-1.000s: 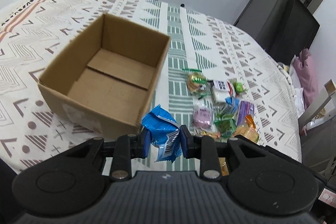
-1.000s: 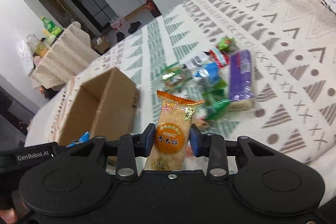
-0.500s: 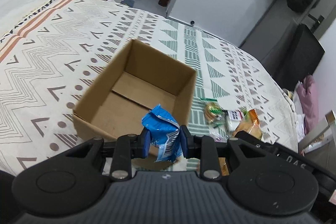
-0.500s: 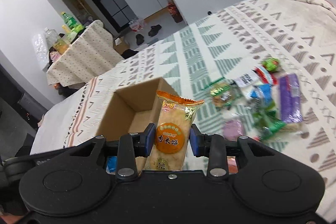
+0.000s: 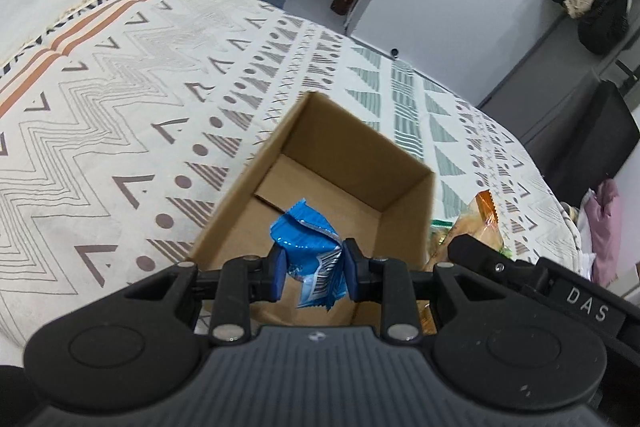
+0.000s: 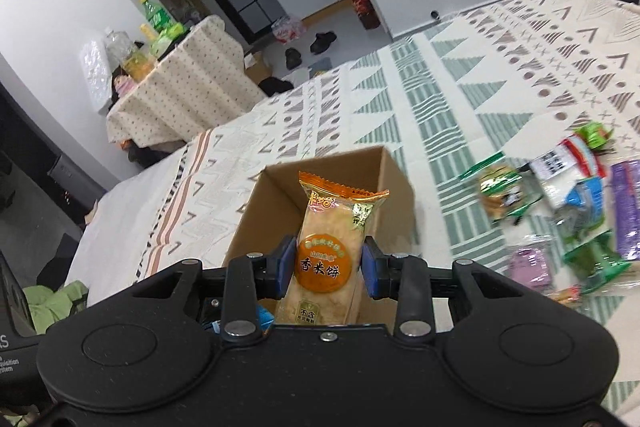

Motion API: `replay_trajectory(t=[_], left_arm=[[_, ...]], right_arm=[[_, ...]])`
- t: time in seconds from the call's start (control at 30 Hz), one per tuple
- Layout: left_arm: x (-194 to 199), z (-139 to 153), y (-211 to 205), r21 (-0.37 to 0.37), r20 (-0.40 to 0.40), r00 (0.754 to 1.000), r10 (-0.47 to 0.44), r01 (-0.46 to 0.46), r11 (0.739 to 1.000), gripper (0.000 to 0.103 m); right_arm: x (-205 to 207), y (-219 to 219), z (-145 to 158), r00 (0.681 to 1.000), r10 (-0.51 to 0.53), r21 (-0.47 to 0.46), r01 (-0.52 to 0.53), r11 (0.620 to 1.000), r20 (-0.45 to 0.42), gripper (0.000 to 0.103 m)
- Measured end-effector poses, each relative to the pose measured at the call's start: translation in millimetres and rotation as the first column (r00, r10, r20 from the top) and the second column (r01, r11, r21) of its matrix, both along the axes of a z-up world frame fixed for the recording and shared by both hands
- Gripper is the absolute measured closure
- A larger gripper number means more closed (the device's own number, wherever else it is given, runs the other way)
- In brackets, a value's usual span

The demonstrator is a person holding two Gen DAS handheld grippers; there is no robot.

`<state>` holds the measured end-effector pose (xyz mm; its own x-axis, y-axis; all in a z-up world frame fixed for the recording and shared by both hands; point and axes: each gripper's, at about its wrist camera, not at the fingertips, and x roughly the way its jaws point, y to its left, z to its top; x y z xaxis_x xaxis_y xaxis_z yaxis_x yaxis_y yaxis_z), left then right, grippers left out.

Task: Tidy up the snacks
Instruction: 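Carry both snacks over the cardboard box and open both tools to drop them, then grasp the pink candy with the left tool while the right tool grasps the purple bar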

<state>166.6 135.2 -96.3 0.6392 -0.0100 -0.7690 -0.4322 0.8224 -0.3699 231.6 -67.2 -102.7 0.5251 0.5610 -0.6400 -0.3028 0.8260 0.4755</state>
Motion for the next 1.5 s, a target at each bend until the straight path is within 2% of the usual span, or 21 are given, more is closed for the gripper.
replay_trajectory(t=[0.23, 0.4, 0.5, 0.6, 0.73, 0.83, 0.93, 1.17, 1.33, 1.5], left_arm=[[2.0, -17.3, 7.9, 0.006, -0.048, 0.999, 0.021, -0.02, 1.0, 0.074], [0.8, -30.6, 11.8, -0.039, -0.109, 0.993, 0.045, -0.049, 0.998, 0.069], [-2.5, -32.0, 9.6, -0.053, -0.12, 0.992, 0.043, -0.05, 0.997, 0.064], [-5.4, -28.4, 6.3, -0.053, -0.117, 0.992, 0.043, -0.05, 0.997, 0.052], [-9.1, -15.2, 0.7, -0.012, -0.097, 0.993, 0.061, -0.062, 0.998, 0.036], [-12.9, -7.0, -3.5, 0.004, -0.083, 0.995, 0.062, -0.062, 0.998, 0.03], [-14.8, -3.2, -11.3, 0.033, -0.08, 0.995, 0.056, -0.053, 0.998, 0.023], [-13.1, 1.8, -34.9, 0.058, -0.101, 0.995, 0.027, -0.021, 0.998, 0.012], [-14.8, 8.3, -61.1, 0.069, -0.11, 0.994, -0.02, 0.028, 0.997, 0.011], [-17.2, 12.8, -85.7, 0.079, -0.108, 0.993, -0.057, 0.066, 0.995, 0.009]], right_arm=[[3.5, 22.2, -17.5, 0.998, 0.048, -0.023, -0.049, 0.999, -0.045, 0.068], [3.4, 23.5, -28.5, 0.995, 0.055, -0.054, -0.06, 0.997, -0.089, 0.066], [1.9, 19.9, -30.9, 0.993, 0.06, -0.042, -0.065, 0.997, -0.1, 0.066], [-0.2, 16.3, -29.0, 0.992, 0.07, -0.02, -0.072, 0.997, -0.11, 0.059], [-7.7, 6.9, -17.8, 0.993, 0.069, 0.008, -0.068, 0.998, -0.092, 0.051], [-11.9, -3.5, -8.6, 0.996, 0.058, 0.018, -0.057, 0.998, -0.069, 0.046], [-14.0, -16.9, -4.6, 0.997, 0.046, 0.023, -0.045, 0.999, -0.054, 0.037], [-21.1, -55.4, 1.0, 1.0, 0.002, -0.021, -0.002, 1.0, -0.019, 0.017], [-29.5, -90.4, 6.6, 0.999, -0.034, -0.056, 0.035, 0.998, 0.03, 0.0], [-33.8, -121.9, 6.2, 0.996, -0.079, -0.069, 0.081, 0.994, 0.036, 0.0]])
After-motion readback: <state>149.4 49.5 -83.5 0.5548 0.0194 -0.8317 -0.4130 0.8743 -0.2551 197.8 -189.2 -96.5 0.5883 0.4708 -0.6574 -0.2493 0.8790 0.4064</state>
